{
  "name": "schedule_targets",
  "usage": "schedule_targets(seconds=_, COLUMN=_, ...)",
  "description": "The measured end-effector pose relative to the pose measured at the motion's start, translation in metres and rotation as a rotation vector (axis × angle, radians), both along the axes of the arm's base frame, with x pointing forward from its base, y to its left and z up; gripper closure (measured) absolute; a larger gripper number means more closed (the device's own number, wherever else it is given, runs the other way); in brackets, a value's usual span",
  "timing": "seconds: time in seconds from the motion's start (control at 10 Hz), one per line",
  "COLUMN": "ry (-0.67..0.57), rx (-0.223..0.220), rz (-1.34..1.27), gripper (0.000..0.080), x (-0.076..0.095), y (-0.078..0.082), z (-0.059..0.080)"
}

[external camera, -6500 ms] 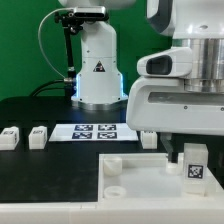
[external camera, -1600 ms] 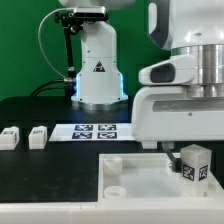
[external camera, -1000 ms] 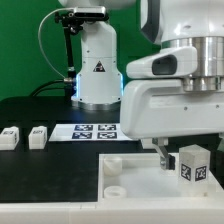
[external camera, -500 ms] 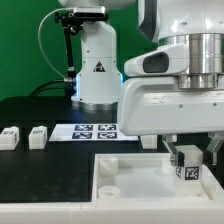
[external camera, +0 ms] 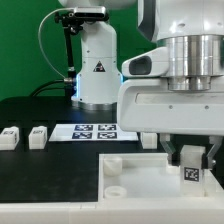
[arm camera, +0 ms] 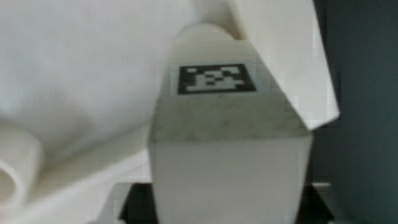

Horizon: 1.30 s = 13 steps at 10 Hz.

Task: Assemble one leg

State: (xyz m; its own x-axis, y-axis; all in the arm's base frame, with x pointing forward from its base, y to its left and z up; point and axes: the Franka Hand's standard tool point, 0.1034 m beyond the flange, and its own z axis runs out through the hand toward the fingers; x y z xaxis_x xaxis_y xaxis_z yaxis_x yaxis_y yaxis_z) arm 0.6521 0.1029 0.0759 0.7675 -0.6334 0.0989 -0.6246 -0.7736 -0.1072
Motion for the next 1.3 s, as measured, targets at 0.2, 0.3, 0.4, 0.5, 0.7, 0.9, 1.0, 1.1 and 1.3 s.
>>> schedule_targets(seconds=0.2, ry=0.096, rx=0.056, rz=-0.294, gripper=0.0509, x=-0.003, y=-0.002, z=-0.001)
schedule_targets(seconds=0.3, ry=0.115, rx=0.065, rz=-0.413, gripper=0.0509, x=-0.005, y=-0.003, z=-0.001)
schedule_targets(seconds=0.4, ry=0.132, rx=0.087, rz=-0.590, gripper=0.0509, x=-0.007, y=-0.002, z=-0.002)
schedule_targets(seconds=0.5, ry=0.145, rx=0.109, rz=-0.771, gripper=0.0509, x=-0.009, y=-0.002, z=-0.002)
schedule_targets(seconds=0.7, ry=0.132, rx=0.144, rz=-1.047, gripper=0.0508, x=-0.015, y=-0.002, z=-0.002)
schedule_targets(seconds=0.9, ry=0.129, rx=0.140, rz=-1.144, gripper=0.0508, x=-0.016, y=-0.002, z=-0.001)
schedule_targets(seconds=1.0, ry=0.129, rx=0.138, rz=-1.128, gripper=0.0508, x=-0.016, y=-0.002, z=-0.001)
schedule_targets(seconds=1.1, ry=0.130, rx=0.136, rz=-1.128, gripper=0.0508, x=-0.017, y=-0.002, z=-0.002)
schedule_targets(seconds=1.3, ry=0.131, rx=0.135, rz=-1.128, gripper=0.0202, x=-0.017, y=-0.002, z=-0.003)
